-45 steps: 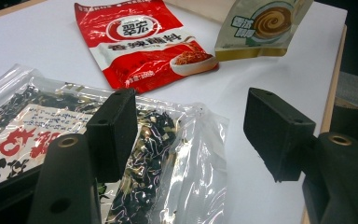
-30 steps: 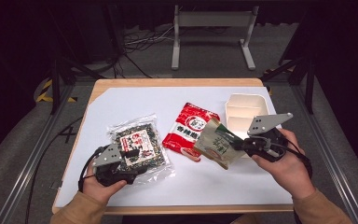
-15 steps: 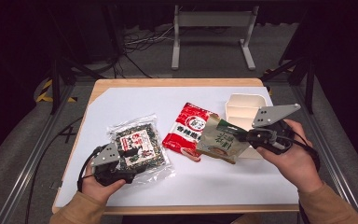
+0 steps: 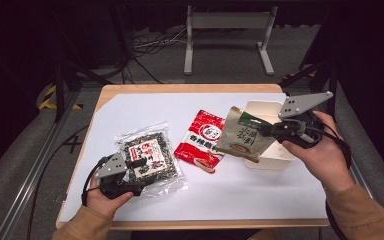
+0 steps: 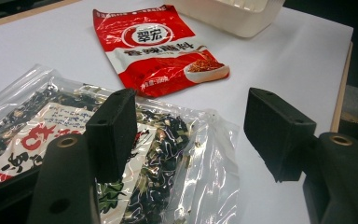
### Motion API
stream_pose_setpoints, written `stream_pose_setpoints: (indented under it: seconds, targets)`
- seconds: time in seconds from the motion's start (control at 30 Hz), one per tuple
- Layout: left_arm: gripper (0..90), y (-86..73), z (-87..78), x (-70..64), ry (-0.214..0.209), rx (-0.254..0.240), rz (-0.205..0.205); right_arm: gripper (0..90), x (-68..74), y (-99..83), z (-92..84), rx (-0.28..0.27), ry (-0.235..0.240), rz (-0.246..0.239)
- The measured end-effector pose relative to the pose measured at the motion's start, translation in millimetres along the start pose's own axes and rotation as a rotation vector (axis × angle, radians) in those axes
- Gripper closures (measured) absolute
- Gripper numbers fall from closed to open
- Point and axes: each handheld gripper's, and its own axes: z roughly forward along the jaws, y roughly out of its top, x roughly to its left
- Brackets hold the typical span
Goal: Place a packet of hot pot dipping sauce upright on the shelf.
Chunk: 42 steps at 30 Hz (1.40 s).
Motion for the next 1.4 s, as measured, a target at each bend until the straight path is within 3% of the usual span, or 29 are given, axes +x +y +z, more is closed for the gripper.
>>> stream_pose_setpoints:
  seconds: [0.53, 0.83, 1.4]
  targets:
    - [35.1, -2.2, -1.9, 1.2, 0.005, 0.004, -0.015, 89.5, -53.1, 3.4, -4.9, -0.030, -0.005, -0.009]
    - [35.0, -2.3, -0.3, 2.3, 0.002, 0.008, -0.015, 89.5, -73.3, 1.0, -3.1, -0.015, -0.038, -0.008]
    - [35.0, -2.2, -0.8, 3.0, 0.001, 0.007, -0.015, 89.5, -110.0, -0.1, 10.7, -0.022, -0.088, -0.062]
